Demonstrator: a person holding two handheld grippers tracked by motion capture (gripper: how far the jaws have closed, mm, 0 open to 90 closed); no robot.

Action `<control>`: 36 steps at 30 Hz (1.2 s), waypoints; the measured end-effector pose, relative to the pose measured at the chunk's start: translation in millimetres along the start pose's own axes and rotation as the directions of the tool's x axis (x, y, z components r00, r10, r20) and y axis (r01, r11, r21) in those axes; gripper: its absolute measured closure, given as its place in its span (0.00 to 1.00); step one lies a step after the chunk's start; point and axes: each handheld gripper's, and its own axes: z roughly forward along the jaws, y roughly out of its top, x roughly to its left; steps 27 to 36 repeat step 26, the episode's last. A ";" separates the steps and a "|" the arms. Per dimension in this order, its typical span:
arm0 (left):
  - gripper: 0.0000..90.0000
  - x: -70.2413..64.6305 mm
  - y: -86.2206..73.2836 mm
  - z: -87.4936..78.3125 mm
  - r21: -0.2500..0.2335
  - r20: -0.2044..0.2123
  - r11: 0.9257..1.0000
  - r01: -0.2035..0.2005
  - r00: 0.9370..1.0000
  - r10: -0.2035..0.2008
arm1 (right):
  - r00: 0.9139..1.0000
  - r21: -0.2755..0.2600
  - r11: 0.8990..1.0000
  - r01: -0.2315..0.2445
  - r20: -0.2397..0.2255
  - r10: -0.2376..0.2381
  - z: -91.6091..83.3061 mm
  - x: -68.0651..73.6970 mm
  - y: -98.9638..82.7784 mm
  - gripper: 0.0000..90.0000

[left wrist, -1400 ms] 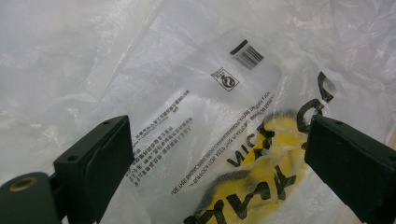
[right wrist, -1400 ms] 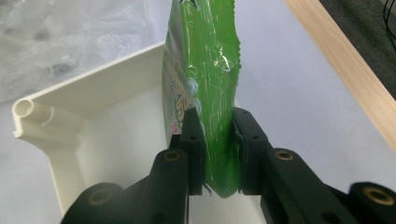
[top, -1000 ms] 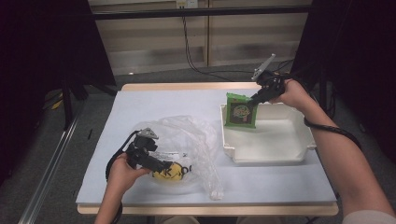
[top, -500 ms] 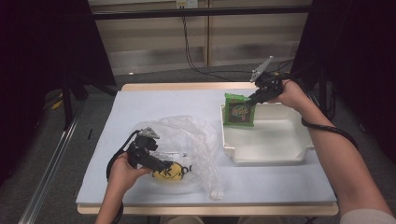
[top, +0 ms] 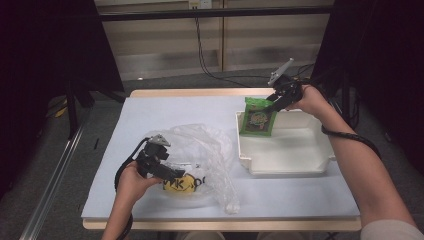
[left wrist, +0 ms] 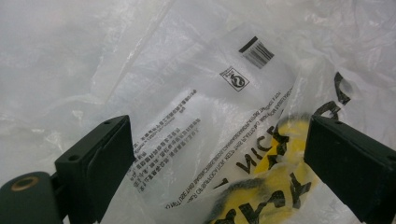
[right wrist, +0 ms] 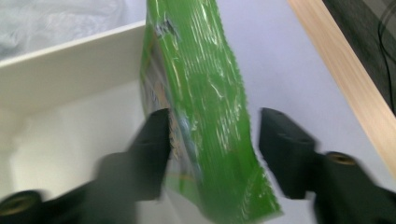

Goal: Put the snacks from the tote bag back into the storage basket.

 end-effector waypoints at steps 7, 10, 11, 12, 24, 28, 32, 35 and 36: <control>0.09 -3.5 1.5 -3.3 0.002 -0.003 1.000 -0.020 1.000 0.020 | 0.997 -0.020 0.998 -0.066 0.049 0.067 -14.2 5.4 -7.5 0.22; 0.09 -5.1 1.9 -4.9 -0.007 -0.008 1.000 -0.019 1.000 0.019 | 0.994 -0.027 0.996 -0.090 0.062 0.091 -20.5 10.0 -12.0 0.19; 0.09 -5.6 2.0 -5.3 -0.011 -0.005 1.000 -0.021 1.000 0.021 | 0.993 -0.027 0.995 -0.098 0.057 0.099 -23.0 12.1 -13.6 0.18; 0.09 -6.0 2.6 -6.0 -0.010 -0.005 1.000 -0.027 1.000 0.027 | 0.993 -0.034 0.994 -0.102 0.056 0.104 -25.2 14.3 -15.4 0.17; 0.09 -15.3 8.5 -10.5 -0.020 -0.003 0.998 -0.058 0.998 0.058 | 0.986 -0.106 0.983 -0.153 0.051 0.159 -47.5 48.3 -31.8 0.11; 0.09 -16.2 9.1 -11.3 -0.021 -0.008 0.998 -0.059 0.998 0.059 | 0.984 -0.110 0.980 -0.166 0.043 0.172 -47.6 52.8 -34.8 0.10; 0.09 -16.2 9.1 -11.3 -0.021 -0.008 0.998 -0.059 0.998 0.059 | 0.984 -0.110 0.980 -0.166 0.043 0.172 -47.6 52.8 -34.8 0.10; 0.09 -16.2 9.1 -11.3 -0.021 -0.008 0.998 -0.059 0.998 0.059 | 0.984 -0.110 0.980 -0.166 0.043 0.172 -47.6 52.8 -34.8 0.10; 0.09 -16.2 9.1 -11.3 -0.021 -0.008 0.998 -0.059 0.998 0.059 | 0.984 -0.110 0.980 -0.166 0.043 0.172 -47.6 52.8 -34.8 0.10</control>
